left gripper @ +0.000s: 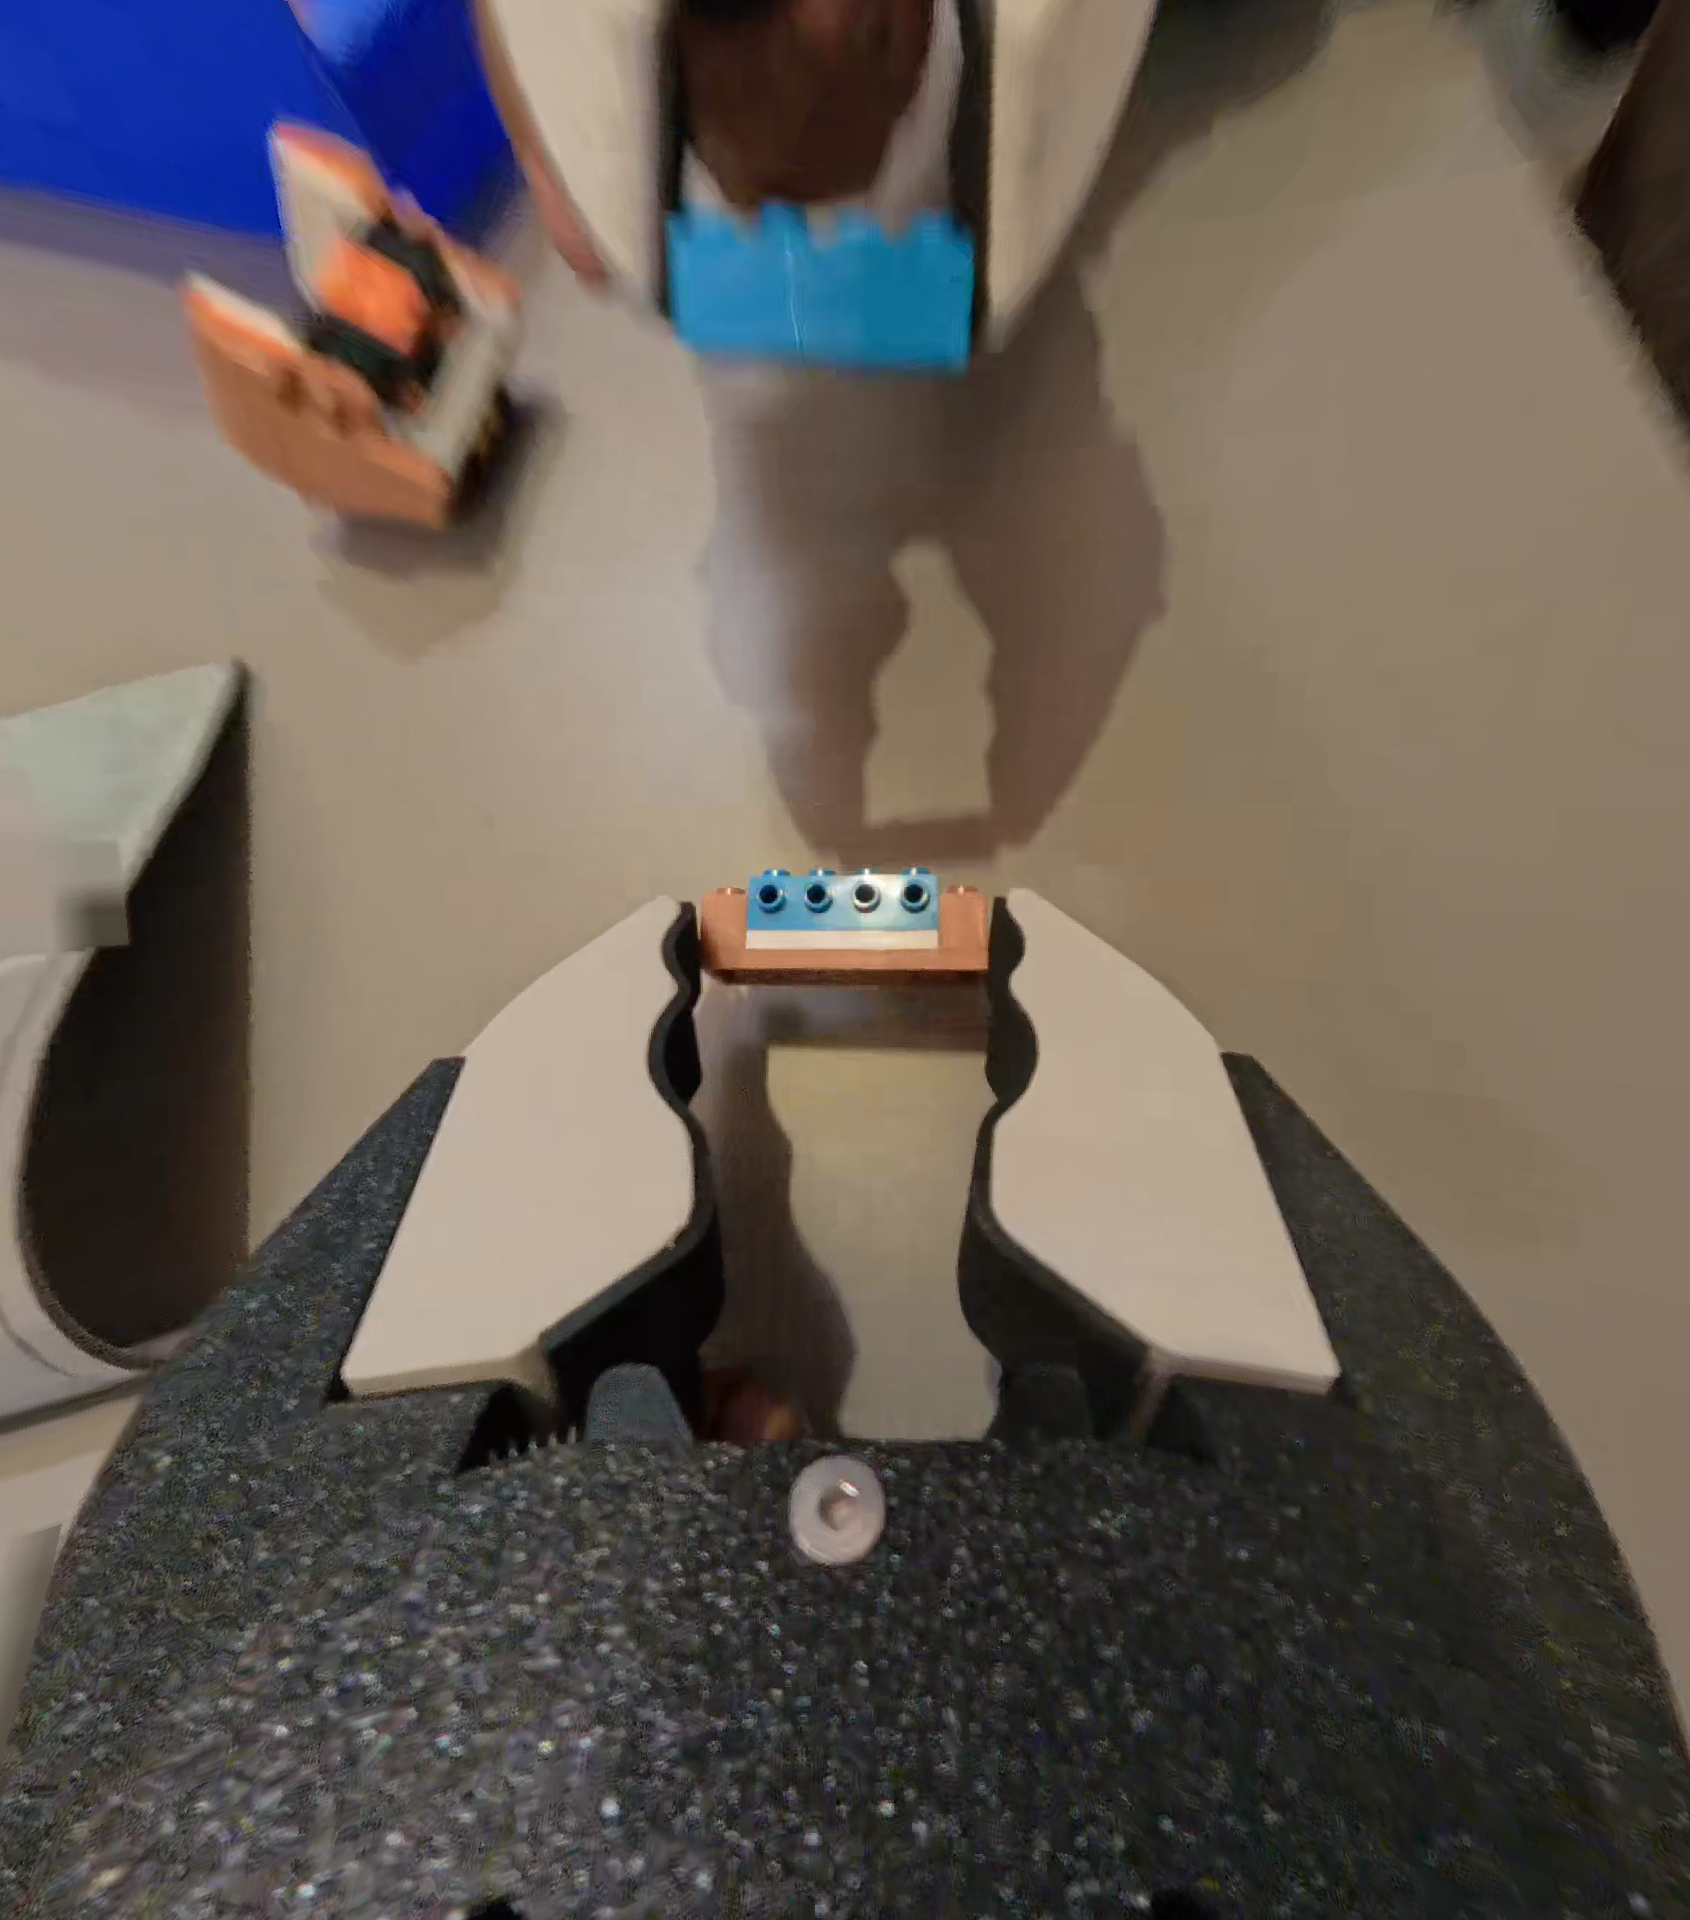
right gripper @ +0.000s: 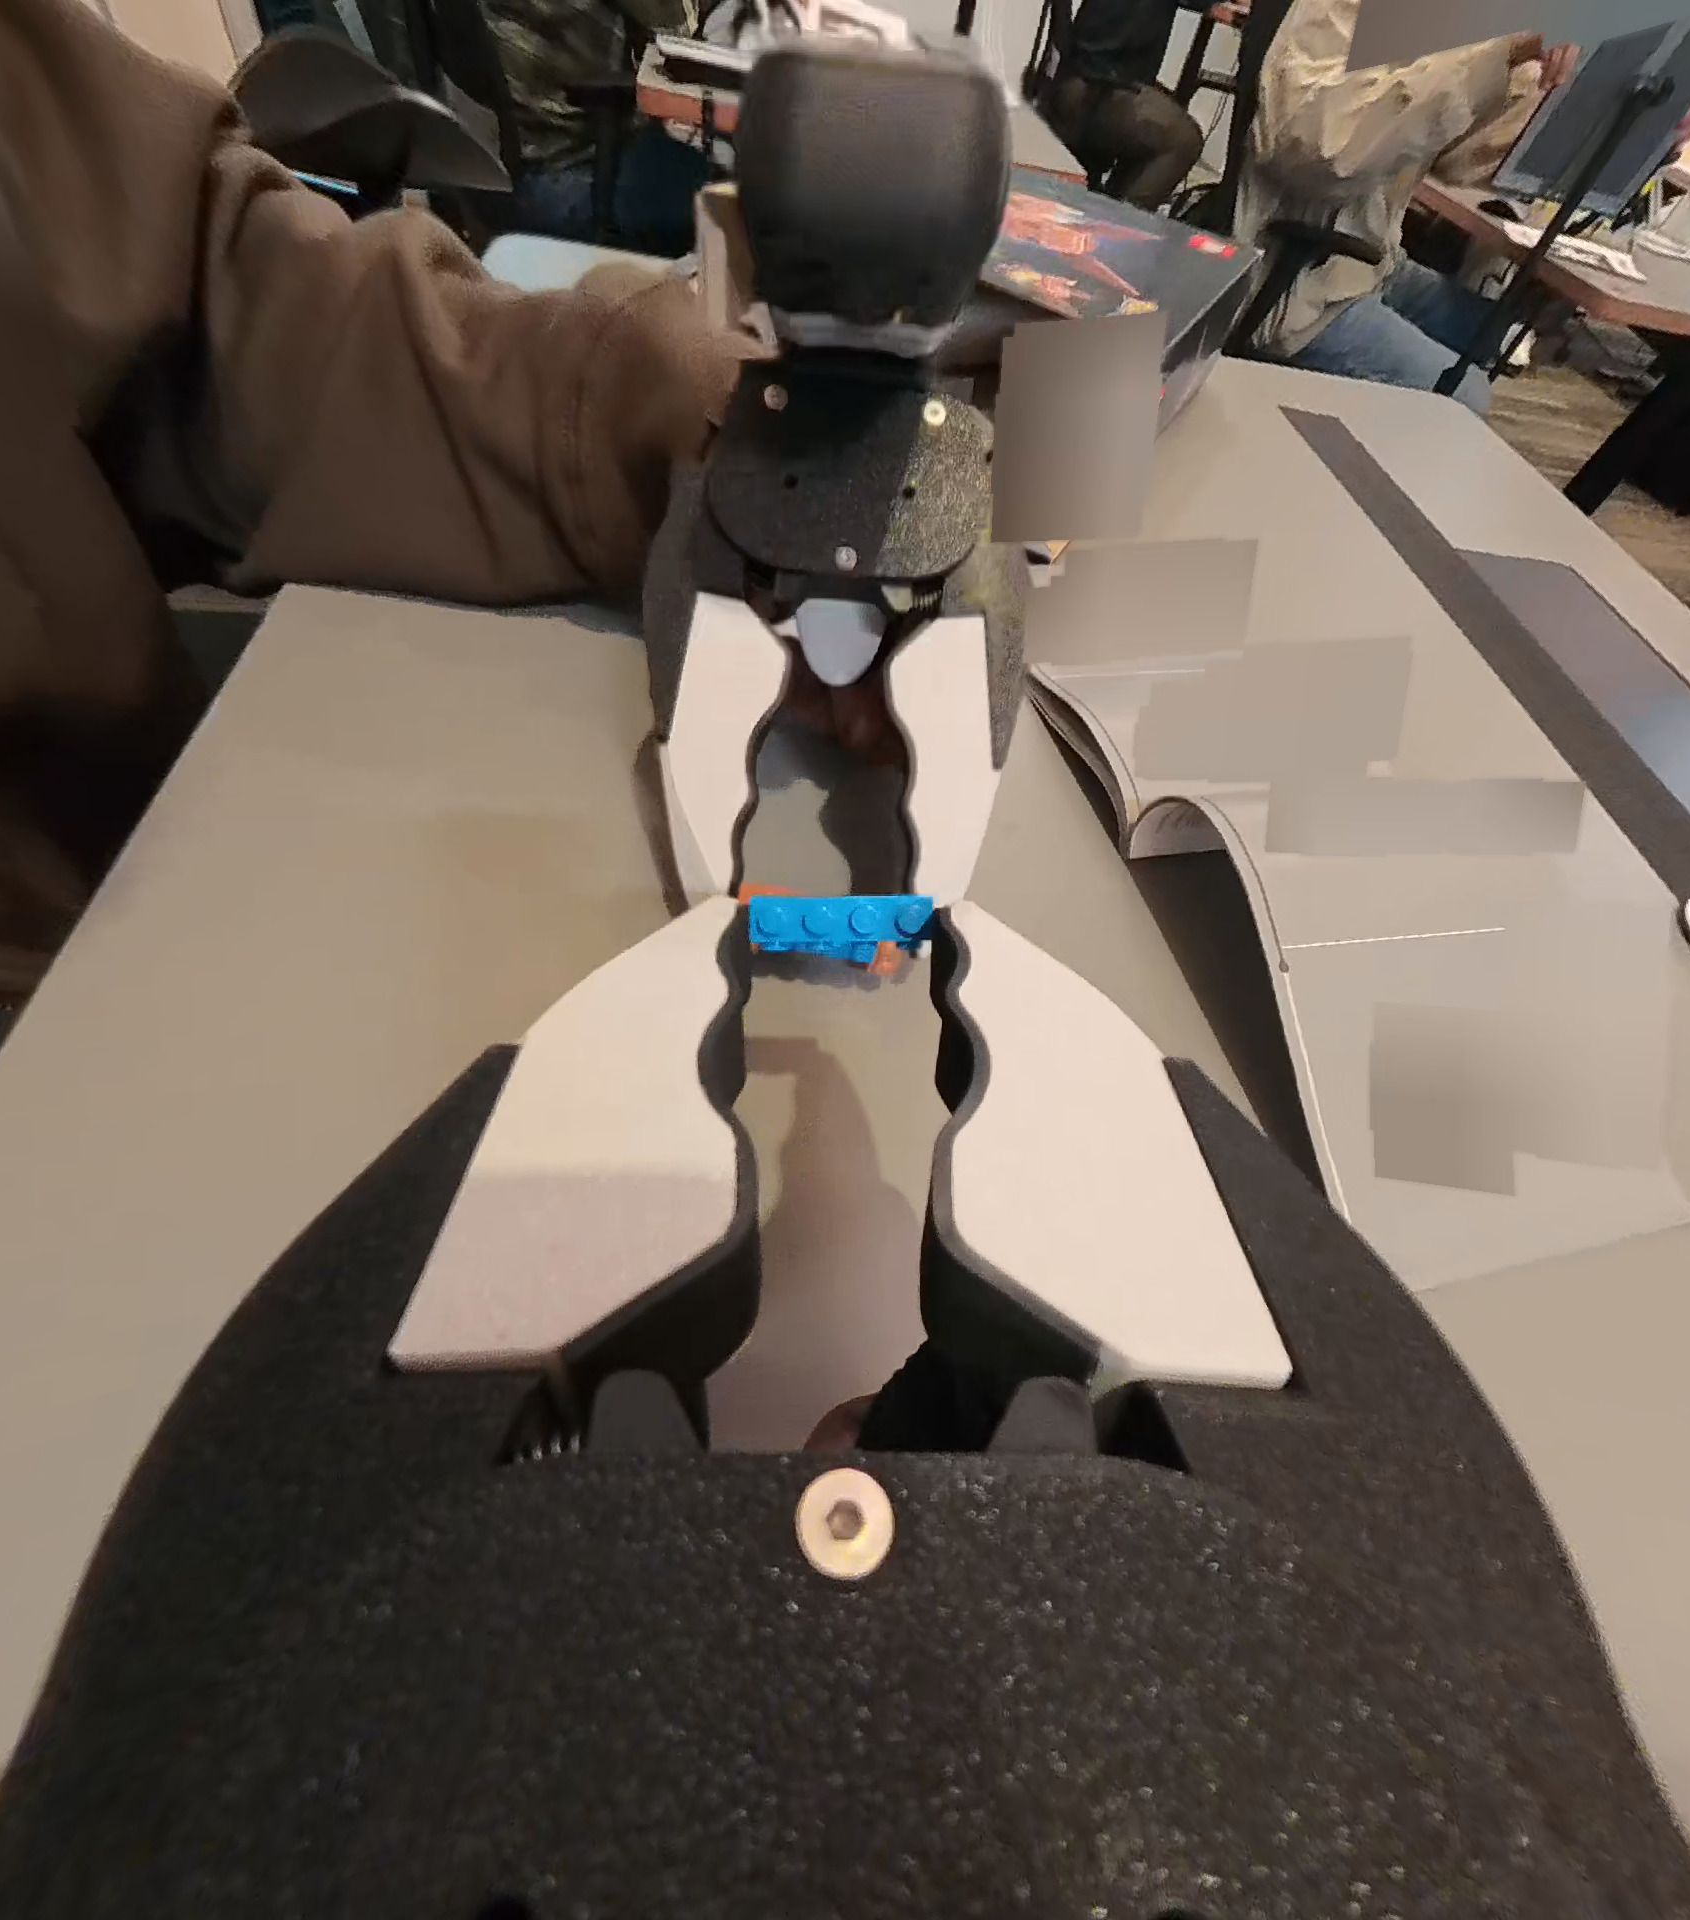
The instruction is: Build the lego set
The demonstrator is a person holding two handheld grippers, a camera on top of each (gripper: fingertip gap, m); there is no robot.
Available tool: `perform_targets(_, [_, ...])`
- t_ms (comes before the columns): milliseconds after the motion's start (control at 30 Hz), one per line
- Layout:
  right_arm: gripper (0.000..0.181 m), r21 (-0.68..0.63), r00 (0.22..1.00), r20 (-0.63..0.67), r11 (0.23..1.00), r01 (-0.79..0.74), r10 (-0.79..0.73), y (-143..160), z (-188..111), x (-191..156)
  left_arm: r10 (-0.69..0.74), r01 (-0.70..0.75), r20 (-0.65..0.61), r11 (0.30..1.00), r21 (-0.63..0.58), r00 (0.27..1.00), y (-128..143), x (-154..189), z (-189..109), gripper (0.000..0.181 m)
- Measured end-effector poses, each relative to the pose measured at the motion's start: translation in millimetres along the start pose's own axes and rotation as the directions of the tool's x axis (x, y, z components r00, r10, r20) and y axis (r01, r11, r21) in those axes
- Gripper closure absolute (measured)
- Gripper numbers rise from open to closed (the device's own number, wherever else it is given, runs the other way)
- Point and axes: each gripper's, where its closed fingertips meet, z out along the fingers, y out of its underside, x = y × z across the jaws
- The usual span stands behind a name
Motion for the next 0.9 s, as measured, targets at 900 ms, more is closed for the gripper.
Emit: perform_targets(900, [0.148,-0.242,0.984,0.174,0.967,0.08,-0.038,-151.2,-33.8,-114.9,-0.248,-0.232,0.268,0.166,0.959,0.931,-181.7,122.0,-116.1,0.128])
